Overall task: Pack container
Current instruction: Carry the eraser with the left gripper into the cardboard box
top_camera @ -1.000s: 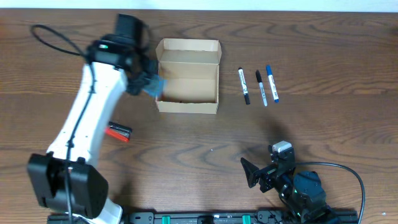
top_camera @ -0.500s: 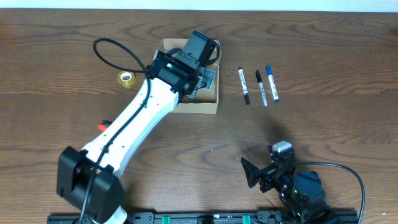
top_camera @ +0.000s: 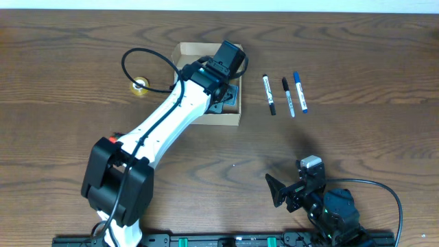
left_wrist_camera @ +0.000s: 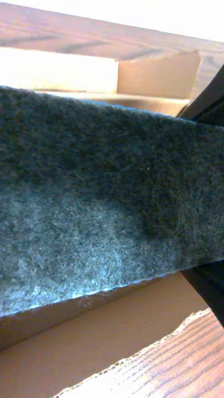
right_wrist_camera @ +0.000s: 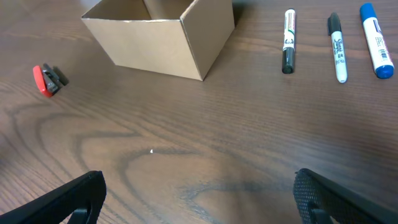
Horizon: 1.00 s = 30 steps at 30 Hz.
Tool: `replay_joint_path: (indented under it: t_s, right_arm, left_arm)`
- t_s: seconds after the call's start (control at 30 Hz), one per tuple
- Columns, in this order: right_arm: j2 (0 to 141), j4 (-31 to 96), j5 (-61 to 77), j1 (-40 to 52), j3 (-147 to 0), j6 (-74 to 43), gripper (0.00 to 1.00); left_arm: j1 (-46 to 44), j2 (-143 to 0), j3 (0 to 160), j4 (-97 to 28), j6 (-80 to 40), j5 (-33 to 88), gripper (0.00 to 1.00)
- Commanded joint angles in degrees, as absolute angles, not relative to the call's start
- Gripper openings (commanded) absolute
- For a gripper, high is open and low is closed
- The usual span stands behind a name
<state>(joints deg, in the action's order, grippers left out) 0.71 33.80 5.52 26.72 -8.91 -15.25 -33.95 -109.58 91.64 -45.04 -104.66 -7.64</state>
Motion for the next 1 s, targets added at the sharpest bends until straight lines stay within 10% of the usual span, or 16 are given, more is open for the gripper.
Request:
replay_joint_path:
  t_s: [0.0,0.97]
  right_arm:
    - [0.32,33.82,5.39,27.31,-8.73,-14.5,0.99]
    - [0.32,33.82,5.39,27.31,-8.73,-14.5,0.99]
  left_arm:
    - [-33.36,-111.5,91.98,-45.84,-107.5,-7.4,0.06]
    - [-29.87,-116.73,91.98,-46.7,-114.06,-4.84,0.06]
